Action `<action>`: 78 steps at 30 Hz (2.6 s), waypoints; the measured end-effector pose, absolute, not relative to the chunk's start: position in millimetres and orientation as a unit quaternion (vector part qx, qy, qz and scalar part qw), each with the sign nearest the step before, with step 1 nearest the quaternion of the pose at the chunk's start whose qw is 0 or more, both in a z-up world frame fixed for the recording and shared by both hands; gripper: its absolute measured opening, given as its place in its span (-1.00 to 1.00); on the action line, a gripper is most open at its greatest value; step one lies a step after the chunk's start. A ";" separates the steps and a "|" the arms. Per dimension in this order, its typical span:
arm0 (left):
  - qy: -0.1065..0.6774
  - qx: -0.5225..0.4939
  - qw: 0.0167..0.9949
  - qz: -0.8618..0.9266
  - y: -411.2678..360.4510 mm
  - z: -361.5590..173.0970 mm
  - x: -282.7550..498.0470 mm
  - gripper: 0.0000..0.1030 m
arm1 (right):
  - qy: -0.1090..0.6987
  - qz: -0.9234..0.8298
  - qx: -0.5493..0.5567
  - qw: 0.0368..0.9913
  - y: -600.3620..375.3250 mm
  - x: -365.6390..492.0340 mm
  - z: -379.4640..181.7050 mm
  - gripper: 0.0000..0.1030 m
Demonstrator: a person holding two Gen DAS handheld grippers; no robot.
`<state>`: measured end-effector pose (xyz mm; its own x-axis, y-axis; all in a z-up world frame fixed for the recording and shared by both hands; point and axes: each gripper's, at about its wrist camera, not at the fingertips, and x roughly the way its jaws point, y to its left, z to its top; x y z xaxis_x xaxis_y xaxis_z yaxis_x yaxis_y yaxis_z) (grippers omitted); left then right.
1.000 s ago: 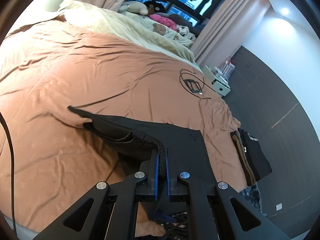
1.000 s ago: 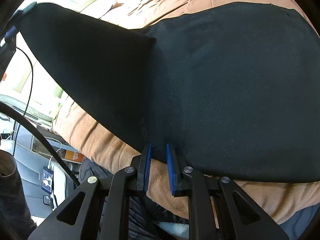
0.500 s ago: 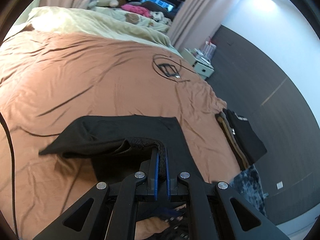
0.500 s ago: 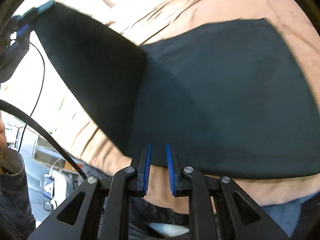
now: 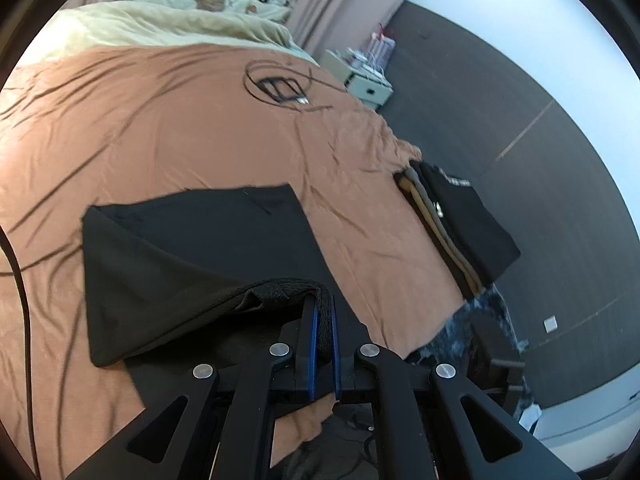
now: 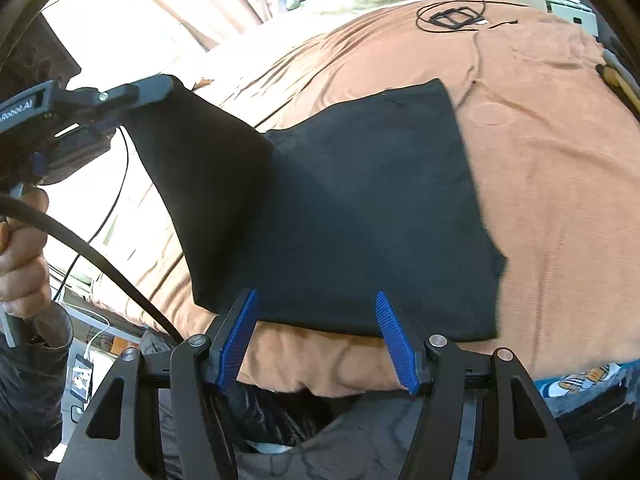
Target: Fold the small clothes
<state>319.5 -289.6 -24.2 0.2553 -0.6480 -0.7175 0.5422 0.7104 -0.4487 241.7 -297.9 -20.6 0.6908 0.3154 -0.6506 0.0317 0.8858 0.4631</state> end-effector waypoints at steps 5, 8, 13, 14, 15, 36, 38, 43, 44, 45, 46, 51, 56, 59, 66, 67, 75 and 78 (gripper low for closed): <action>0.504 -0.013 0.771 -0.390 -311.7 -44.0 308.1 -0.77 | 0.388 0.075 0.227 0.890 -319.4 225.7 -23.4 0.15; 0.517 -0.008 0.767 -0.379 -300.9 -57.8 307.0 -0.72 | 0.391 0.077 0.220 0.890 -321.7 222.5 -19.6 0.15; 0.530 -0.018 0.777 -0.339 -268.5 -73.2 313.6 -0.63 | 0.405 0.090 0.196 0.888 -317.7 230.6 -17.9 0.15; 0.530 -0.019 0.779 -0.333 -264.0 -74.5 314.6 -0.56 | 0.408 0.090 0.190 0.888 -316.7 232.2 -18.2 0.14; 0.531 -0.019 0.783 -0.323 -256.2 -77.2 315.5 -0.53 | 0.413 0.089 0.178 0.889 -314.2 235.3 -17.8 0.14; 0.588 -0.011 0.771 -0.243 -199.9 -158.1 316.4 -0.52 | 0.504 0.085 0.009 0.859 -292.9 321.7 -15.4 -0.23; 0.590 -0.013 0.771 -0.241 -199.9 -163.8 316.5 -0.52 | 0.509 0.089 -0.002 0.856 -289.2 325.7 -16.9 -0.25; 0.590 -0.017 0.770 -0.241 -198.1 -171.5 314.8 -0.53 | 0.520 0.105 -0.044 0.847 -267.7 342.4 -20.6 -0.25; 0.590 -0.017 0.770 -0.241 -197.4 -171.2 314.8 -0.53 | 0.520 0.109 -0.049 0.846 -263.6 346.1 -20.9 -0.25; 0.590 -0.017 0.770 -0.242 -196.9 -171.4 315.1 -0.53 | 0.520 0.113 -0.051 0.845 -261.6 348.9 -20.5 -0.29; 0.591 -0.017 0.769 -0.242 -196.5 -171.6 315.5 -0.53 | 0.519 0.120 -0.051 0.845 -258.6 354.0 -20.7 -0.37; 0.591 -0.009 0.769 -0.243 -198.2 -171.9 315.7 -0.53 | 0.521 0.140 -0.004 0.842 -268.9 364.0 -23.2 -0.93; 0.588 -0.008 0.771 -0.245 -196.9 -168.7 315.5 -0.53 | 0.510 0.159 0.079 0.842 -299.1 356.1 -16.7 -0.98; 0.586 -0.003 0.772 -0.246 -199.3 -166.7 313.9 -0.52 | 0.504 0.164 0.103 0.842 -311.3 348.0 -13.7 -0.99; 0.579 0.011 0.775 -0.250 -209.2 -161.4 310.3 -0.52 | 0.496 0.140 0.111 0.850 -324.6 327.4 -12.9 -0.99; 0.579 0.012 0.776 -0.251 -210.3 -160.8 310.5 -0.52 | 0.496 0.136 0.111 0.851 -325.8 324.9 -12.0 -0.99; 0.581 0.016 0.776 -0.245 -212.6 -162.3 311.0 -0.52 | 0.493 0.111 0.117 0.855 -341.9 303.5 -20.7 -0.99; 0.587 0.021 0.771 -0.245 -213.9 -167.4 310.6 -0.52 | 0.493 0.109 0.116 0.855 -341.5 297.9 -24.3 -0.99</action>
<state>310.6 -213.9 -167.4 0.1902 -0.3537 -0.9158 0.4019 0.8792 -0.2561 297.9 -341.5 -24.3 0.4895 0.3011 -0.8184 -0.0731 0.9494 0.3056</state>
